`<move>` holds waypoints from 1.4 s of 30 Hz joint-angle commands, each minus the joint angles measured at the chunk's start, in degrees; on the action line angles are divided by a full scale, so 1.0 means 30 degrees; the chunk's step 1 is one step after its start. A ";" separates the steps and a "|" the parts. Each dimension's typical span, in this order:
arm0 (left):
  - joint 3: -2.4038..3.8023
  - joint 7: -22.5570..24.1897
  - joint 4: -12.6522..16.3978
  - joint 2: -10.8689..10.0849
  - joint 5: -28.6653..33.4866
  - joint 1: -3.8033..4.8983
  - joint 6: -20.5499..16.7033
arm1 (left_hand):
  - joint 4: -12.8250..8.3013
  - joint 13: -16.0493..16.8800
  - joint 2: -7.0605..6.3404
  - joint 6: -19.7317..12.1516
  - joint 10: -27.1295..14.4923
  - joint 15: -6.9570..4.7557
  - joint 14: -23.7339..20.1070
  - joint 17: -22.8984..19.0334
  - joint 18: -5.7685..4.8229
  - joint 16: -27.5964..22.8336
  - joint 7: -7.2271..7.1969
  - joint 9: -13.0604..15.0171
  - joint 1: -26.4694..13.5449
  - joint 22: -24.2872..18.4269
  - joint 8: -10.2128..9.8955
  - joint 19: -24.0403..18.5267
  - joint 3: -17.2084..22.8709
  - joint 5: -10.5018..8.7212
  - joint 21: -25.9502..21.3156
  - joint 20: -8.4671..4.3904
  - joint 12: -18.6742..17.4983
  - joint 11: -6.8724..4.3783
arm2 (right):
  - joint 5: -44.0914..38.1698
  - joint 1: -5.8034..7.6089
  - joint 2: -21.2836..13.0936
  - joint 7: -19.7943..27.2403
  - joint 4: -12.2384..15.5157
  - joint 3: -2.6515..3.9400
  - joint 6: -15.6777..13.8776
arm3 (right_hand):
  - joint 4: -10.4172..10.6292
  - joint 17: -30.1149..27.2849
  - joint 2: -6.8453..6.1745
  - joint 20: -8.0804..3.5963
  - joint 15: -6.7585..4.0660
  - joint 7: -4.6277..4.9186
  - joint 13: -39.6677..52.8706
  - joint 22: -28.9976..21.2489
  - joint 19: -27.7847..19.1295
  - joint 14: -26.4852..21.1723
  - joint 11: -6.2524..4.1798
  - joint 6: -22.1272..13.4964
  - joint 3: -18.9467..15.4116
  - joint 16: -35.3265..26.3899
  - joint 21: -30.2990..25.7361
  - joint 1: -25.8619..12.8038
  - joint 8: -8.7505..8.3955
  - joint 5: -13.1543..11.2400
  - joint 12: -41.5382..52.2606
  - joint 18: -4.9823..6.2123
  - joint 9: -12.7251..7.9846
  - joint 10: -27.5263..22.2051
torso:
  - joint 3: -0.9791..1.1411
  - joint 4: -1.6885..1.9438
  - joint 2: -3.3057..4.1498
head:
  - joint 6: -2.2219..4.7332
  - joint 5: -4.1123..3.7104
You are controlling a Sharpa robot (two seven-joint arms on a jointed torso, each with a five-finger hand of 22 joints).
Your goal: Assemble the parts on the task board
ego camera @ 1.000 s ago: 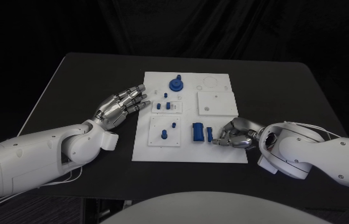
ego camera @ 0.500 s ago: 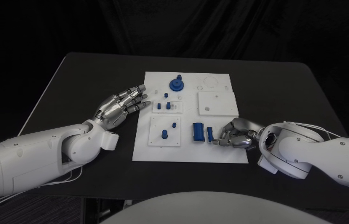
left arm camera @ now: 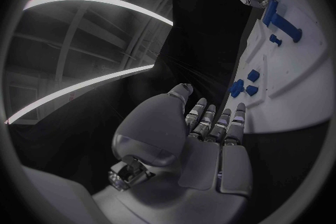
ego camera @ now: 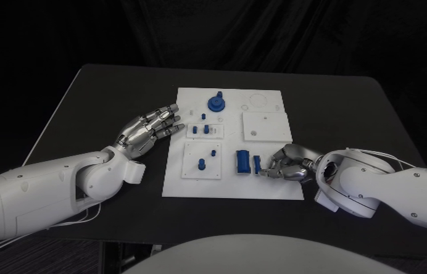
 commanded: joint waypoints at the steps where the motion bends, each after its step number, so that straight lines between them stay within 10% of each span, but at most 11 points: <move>1: 0.0015 0.0104 0.0020 0.0037 0.0036 -0.0032 0.0281 | -0.0028 0.0012 0.0024 0.0139 0.0002 -0.0009 -0.0012 0.0021 -0.0230 0.0107 0.0171 0.0017 -0.0166 -0.0018 0.0084 0.0054 0.0153 0.0110 0.0075 0.0016 0.0029 -0.0008 | -0.0091 -0.0045 0.0074 -0.0419 -0.0106 0.0000 0.0374 | -0.0076 -0.0016 0.0238 -0.0155 -0.0135 -0.0166 0.5033 0.3540 0.0649 0.1109 -0.0163 -0.0007 0.0171 0.0037 0.0013 0.0197 0.0087 0.0035 0.0052 -0.0059 0.0067 0.1972 | -0.0007 -0.0005 -0.0003 | -0.0004 0.0026; 11: 0.0015 0.0094 -0.0032 0.0052 0.0036 -0.0046 0.0294 | -0.0033 0.0013 0.0022 0.0148 0.0005 -0.0011 -0.0011 0.0022 -0.0229 0.0111 0.0176 0.0018 -0.0165 -0.0014 0.0088 0.0059 0.0169 0.0121 0.0076 0.0016 0.0036 -0.0008 | -0.0089 -0.0047 0.0247 -0.0363 -0.0308 0.0001 0.0659 | -0.1106 -0.0061 0.0127 -0.0258 -0.0224 -0.0258 0.5033 0.3545 0.0647 0.1097 -0.0258 -0.0308 0.0878 0.0013 0.0020 0.1835 0.0068 0.2007 0.0052 -0.0068 0.0198 0.1972 | -0.0006 0.0001 0.0004 | -0.0004 0.0022; 21: 0.0015 0.0275 -0.0088 0.0062 0.0036 -0.0074 0.0237 | -0.0078 0.0033 -0.0015 0.0174 0.0091 -0.0009 0.0002 0.0026 -0.0221 0.0142 0.0146 0.0021 -0.0160 -0.0046 0.0109 0.0049 0.0276 0.0182 0.0069 0.0015 0.0175 0.0145 | -0.0145 -0.0051 0.0063 0.0526 -0.0125 0.0001 -0.0491 | -0.1668 0.0010 -0.0729 -0.0258 -0.0216 -0.0244 0.5033 0.3568 0.0674 0.1114 -0.0246 0.0029 0.0648 0.0056 0.0089 0.2248 0.0207 0.0189 0.0052 -0.0087 0.0252 0.1972 | -0.0003 -0.0010 0.0002 | -0.0004 0.0067; 26: 0.0018 0.0735 0.0126 -0.0137 0.0035 -0.0080 0.0023 | -0.0182 0.0043 -0.0084 0.0317 0.0188 0.0050 0.0031 0.0034 -0.0231 0.0200 0.0209 0.0042 -0.0127 -0.0107 0.0173 0.0026 0.0461 0.0258 0.0059 0.0024 0.0277 0.0366 | -0.0223 -0.0046 -0.0280 0.1839 0.0093 0.0007 -0.2422 | -0.1593 -0.0032 -0.0777 -0.0257 -0.0216 -0.0251 0.5033 0.3562 0.0671 0.1110 -0.0250 0.0124 0.0498 0.0039 0.0067 0.2122 0.0312 -0.0252 0.0052 -0.0080 0.0310 0.1972 | 0.0007 -0.0012 -0.0004 | -0.0004 0.0034; 31: 0.0020 0.1277 0.0566 -0.0478 0.0033 -0.0066 -0.0493 | -0.0296 0.0080 -0.0176 0.0671 0.0426 0.0069 0.0143 0.0060 -0.0211 0.0357 0.0377 0.0094 -0.0120 -0.0061 0.0301 0.0142 0.0692 0.0267 0.0107 0.0024 0.0577 0.0528 | 0.0204 0.0071 -0.0616 0.4220 0.0278 0.0022 -0.5150 | -0.2357 -0.2725 -0.1045 -0.0151 -0.0041 -0.0117 0.4649 0.2687 -0.0314 0.0357 -0.0114 -0.0245 0.1246 -0.1596 -0.2758 0.3491 -0.0117 0.3093 -0.0128 0.0479 0.0045 0.1616 | 0.0022 -0.0012 -0.0052 | -0.0004 0.0056; 38: 0.0023 0.1698 0.1308 -0.0953 0.0030 0.0249 -0.1113 | -0.0414 0.0099 -0.0464 0.1333 0.0920 -0.0135 0.0304 0.0072 0.0084 0.0551 0.0649 0.0176 -0.0278 -0.1094 0.0540 -0.0966 0.1059 0.0275 -0.0339 -0.0143 0.0959 0.0692 | 0.1880 0.0905 -0.0738 0.8488 0.0157 0.0026 -0.9020 | -0.3004 -0.5456 -0.1742 0.0400 0.0538 0.0647 -0.0183 0.1842 -0.1261 -0.0617 0.0569 -0.1219 0.2667 -0.3421 -0.5361 0.4717 -0.1231 0.3292 -0.3183 0.0863 -0.0952 -0.2818 | 0.0082 -0.0057 -0.0233 | -0.0004 0.0204; 42: 0.0023 0.2161 0.1535 -0.0956 0.0025 0.0845 -0.1608 | -0.0248 0.0047 -0.0585 0.1230 0.0771 -0.0291 0.0108 0.0036 0.0242 0.0363 0.0510 0.0126 -0.0525 -0.1584 0.0492 -0.1560 0.1161 0.0256 -0.0567 -0.0183 0.0610 0.0291 | 0.4358 0.1355 -0.0692 1.1671 -0.0220 0.0024 -1.0679 | -0.2223 -0.7581 -0.1826 0.0743 0.0862 0.0938 -0.2062 0.1108 -0.2112 -0.1614 0.0892 -0.1467 0.3234 -0.4942 -0.7647 0.4370 -0.2069 0.3116 -0.4552 0.1210 -0.2184 -0.4507 | 0.0119 -0.0105 -0.0475 | -0.0004 0.0369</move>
